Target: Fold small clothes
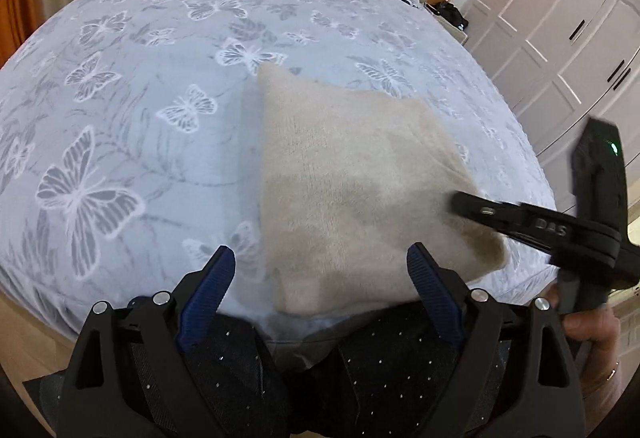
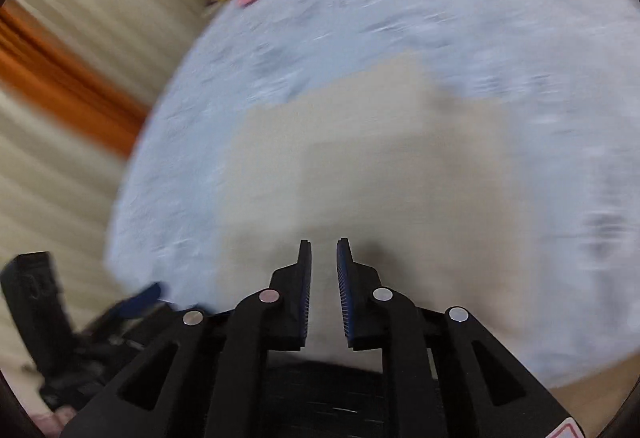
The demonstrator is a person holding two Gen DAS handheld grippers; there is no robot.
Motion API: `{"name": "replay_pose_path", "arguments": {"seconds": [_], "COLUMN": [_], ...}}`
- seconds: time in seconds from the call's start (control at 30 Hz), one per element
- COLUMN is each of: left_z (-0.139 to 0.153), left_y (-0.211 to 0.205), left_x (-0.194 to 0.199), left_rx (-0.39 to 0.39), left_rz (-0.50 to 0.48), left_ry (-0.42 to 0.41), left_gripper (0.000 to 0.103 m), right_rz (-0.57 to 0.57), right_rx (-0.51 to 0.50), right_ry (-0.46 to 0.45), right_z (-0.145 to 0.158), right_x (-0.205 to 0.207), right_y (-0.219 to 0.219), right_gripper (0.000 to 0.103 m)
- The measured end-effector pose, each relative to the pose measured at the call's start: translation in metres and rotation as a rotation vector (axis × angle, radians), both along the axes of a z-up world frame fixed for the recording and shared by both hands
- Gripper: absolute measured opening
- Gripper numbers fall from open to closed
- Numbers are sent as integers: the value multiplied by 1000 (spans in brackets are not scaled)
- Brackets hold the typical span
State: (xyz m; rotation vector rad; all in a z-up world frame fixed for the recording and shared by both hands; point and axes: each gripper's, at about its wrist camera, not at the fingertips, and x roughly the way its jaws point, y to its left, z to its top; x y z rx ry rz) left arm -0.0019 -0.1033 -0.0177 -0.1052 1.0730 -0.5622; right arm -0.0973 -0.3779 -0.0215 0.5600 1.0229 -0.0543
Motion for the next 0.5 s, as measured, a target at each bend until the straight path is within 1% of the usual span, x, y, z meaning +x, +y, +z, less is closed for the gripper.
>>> {"name": "replay_pose_path", "arguments": {"seconds": [0.03, 0.07, 0.1, 0.13, 0.17, 0.2, 0.27, 0.3, 0.33, 0.37, 0.4, 0.43, 0.47, 0.5], "left_z": [-2, -5, -6, -7, -7, -6, -6, -7, -8, -10, -14, -17, -20, -22], "left_y": [-2, -4, -5, -8, -11, -15, -21, -24, -27, -31, -35, -39, -42, -46], "left_x": [1, 3, 4, 4, 4, 4, 5, 5, 5, 5, 5, 5, 5, 5], "left_rx": [2, 3, 3, 1, 1, 13, 33, 42, 50, 61, 72, 86, 101, 113], "left_rz": [2, 4, 7, 9, 7, 0, -12, -24, -30, -40, -48, -52, -57, -64], "left_ry": [6, 16, 21, 22, 17, 8, -5, -8, -10, -13, -13, -10, -6, -3], "left_gripper": [85, 85, 85, 85, 85, 85, 85, 85, 85, 85, 85, 85, 85, 85], "right_rz": [-14, -9, 5, 3, -7, -12, -81, -113, -128, -131, -103, -113, -134, -148], "right_rx": [-45, -49, -17, 30, 44, 40, 81, 91, 78, 34, 0, 38, 72, 103], "right_ry": [28, 63, 102, 113, 98, 93, 21, 2, 20, 79, 176, 178, 150, 118], "right_z": [-7, -19, -35, -51, -54, -49, -28, -22, -26, -38, -61, -68, -64, -56], "right_x": [-4, -5, -5, -5, -5, -5, -17, -27, -34, -37, -39, -45, -50, -54], "right_y": [-7, -10, -13, -15, -15, -17, -30, -39, -45, -49, -49, -47, -50, -51], "right_gripper": [28, 32, 35, 29, 14, 0, 0, 0, 0, 0, 0, 0, 1, 6]}}
